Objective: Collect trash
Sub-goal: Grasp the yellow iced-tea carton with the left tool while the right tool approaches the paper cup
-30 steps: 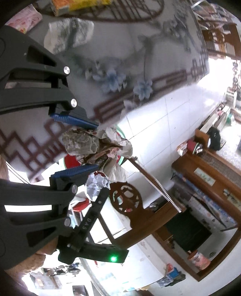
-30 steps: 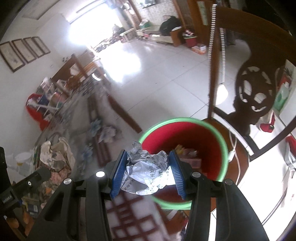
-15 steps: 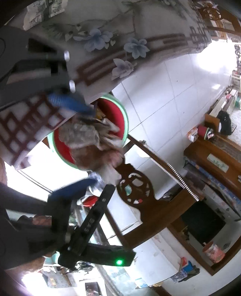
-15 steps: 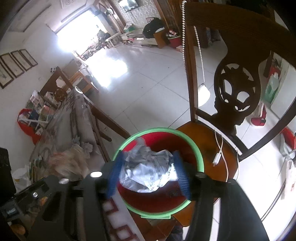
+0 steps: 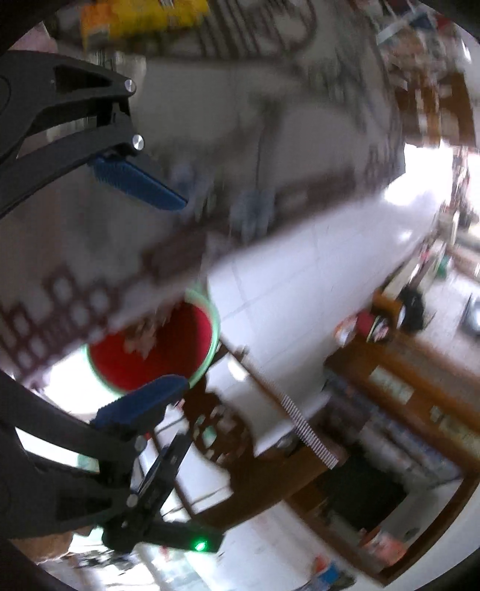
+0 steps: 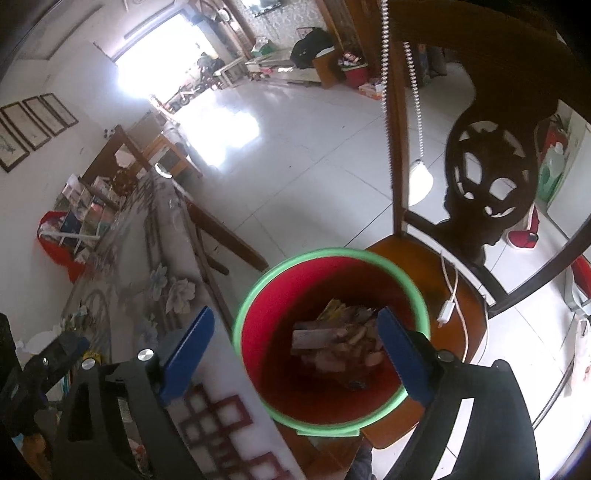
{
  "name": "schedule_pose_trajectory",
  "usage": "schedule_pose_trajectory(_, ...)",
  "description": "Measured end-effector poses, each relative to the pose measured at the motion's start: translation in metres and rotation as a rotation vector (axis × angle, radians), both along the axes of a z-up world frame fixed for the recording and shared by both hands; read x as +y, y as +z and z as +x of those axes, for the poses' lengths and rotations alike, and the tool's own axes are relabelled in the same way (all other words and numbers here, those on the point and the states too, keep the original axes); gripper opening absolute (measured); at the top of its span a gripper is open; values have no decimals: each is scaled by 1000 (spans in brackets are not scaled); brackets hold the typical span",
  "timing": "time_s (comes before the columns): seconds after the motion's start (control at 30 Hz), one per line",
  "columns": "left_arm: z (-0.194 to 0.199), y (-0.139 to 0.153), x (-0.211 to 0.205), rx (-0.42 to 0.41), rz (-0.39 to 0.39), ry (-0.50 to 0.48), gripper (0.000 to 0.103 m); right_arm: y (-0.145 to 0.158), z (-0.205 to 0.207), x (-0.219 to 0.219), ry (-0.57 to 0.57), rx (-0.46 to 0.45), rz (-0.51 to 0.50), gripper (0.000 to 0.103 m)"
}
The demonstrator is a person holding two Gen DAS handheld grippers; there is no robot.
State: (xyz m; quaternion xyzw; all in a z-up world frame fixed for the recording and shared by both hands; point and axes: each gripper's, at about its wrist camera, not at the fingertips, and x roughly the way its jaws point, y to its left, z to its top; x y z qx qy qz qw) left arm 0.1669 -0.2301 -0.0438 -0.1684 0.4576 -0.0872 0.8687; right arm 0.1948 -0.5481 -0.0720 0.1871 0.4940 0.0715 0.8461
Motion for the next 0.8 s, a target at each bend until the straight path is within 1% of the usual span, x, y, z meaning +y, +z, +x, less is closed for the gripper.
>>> schedule_pose_trajectory(0.13, -20, -2, 68, 17, 30, 179, 93, 1, 1, 23, 50, -4, 47, 89)
schedule_pose_trajectory(0.17, -27, -4, 91, 30, 37, 238, 93, 1, 1, 28, 59, -6, 54, 90)
schedule_pose_trajectory(0.23, -36, -8, 122, 61, 54, 317, 93, 4, 0, 46, 85, -9, 56, 90)
schedule_pose_trajectory(0.33, -52, -17, 166, 113, 78, 421, 93, 6, -1, 70, 127, -7, 51, 90)
schedule_pose_trajectory(0.4, -58, -27, 191, 165, 126, 464, 93, 6, -4, 89, 163, -1, 76, 90)
schedule_pose_trajectory(0.47, -61, -36, 205, 199, 139, 470, 93, 6, -8, 102, 180, 3, 84, 90)
schedule_pose_trajectory(0.53, -64, -47, 221, 230, 117, 458, 93, 6, -14, 118, 193, 5, 77, 90)
schedule_pose_trajectory(0.7, -56, -71, 231, 288, 103, 354, 92, 12, -33, 155, 219, -3, 75, 90)
schedule_pose_trajectory(0.73, -56, -74, 231, 291, 94, 338, 88, 14, -38, 164, 226, -5, 71, 90)
schedule_pose_trajectory(0.77, -55, -77, 233, 294, 89, 325, 79, 15, -42, 173, 232, -7, 68, 90)
schedule_pose_trajectory(0.8, -56, -80, 234, 300, 80, 302, 73, 16, -47, 184, 241, -6, 65, 90)
